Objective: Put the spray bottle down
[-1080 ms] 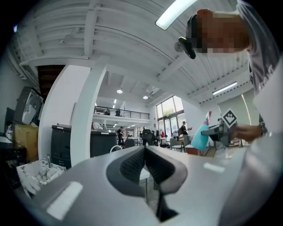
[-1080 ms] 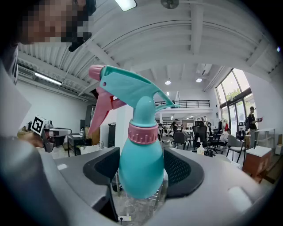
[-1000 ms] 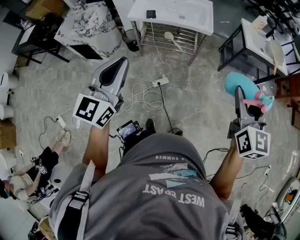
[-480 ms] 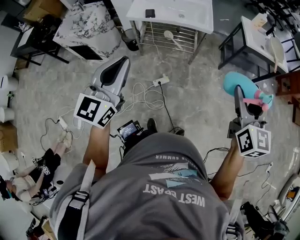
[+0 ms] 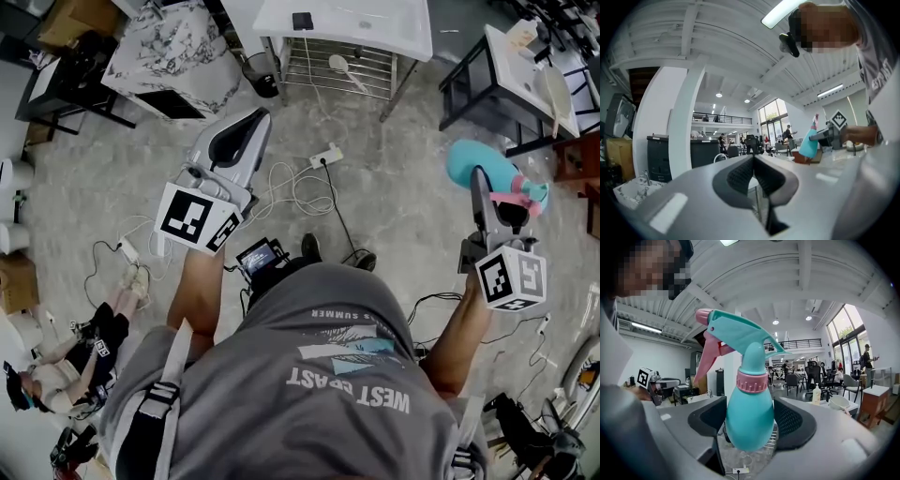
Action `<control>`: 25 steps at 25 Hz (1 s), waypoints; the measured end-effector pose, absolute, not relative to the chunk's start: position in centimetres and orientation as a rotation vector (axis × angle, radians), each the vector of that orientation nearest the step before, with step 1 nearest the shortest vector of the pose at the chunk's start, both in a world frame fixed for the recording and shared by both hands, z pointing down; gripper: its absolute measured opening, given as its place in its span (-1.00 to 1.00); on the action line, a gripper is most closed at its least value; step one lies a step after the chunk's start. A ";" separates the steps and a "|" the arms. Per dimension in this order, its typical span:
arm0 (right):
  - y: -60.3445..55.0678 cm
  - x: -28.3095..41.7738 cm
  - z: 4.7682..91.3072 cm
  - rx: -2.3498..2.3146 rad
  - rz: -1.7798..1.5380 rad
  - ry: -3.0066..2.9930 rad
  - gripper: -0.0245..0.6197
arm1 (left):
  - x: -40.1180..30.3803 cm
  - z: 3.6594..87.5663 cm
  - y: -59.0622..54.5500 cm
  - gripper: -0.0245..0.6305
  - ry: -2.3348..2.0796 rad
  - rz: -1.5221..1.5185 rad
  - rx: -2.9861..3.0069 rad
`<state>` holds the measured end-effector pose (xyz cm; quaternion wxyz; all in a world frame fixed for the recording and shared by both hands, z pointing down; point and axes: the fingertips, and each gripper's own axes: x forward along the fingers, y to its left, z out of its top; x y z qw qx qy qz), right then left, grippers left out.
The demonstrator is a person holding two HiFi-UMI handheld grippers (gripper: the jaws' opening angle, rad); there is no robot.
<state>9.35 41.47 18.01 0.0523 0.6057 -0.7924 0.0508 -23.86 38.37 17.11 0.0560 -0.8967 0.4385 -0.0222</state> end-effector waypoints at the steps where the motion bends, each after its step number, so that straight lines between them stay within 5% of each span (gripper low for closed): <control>1: 41.4 8.9 18.0 1.845 0.151 -2.408 0.07 | -24.0 17.0 38.2 -0.92 1.318 -0.075 -2.710; 25: 37.6 6.5 18.0 1.784 0.133 -2.429 0.07 | -24.0 15.9 35.4 -0.92 1.264 -0.061 -2.664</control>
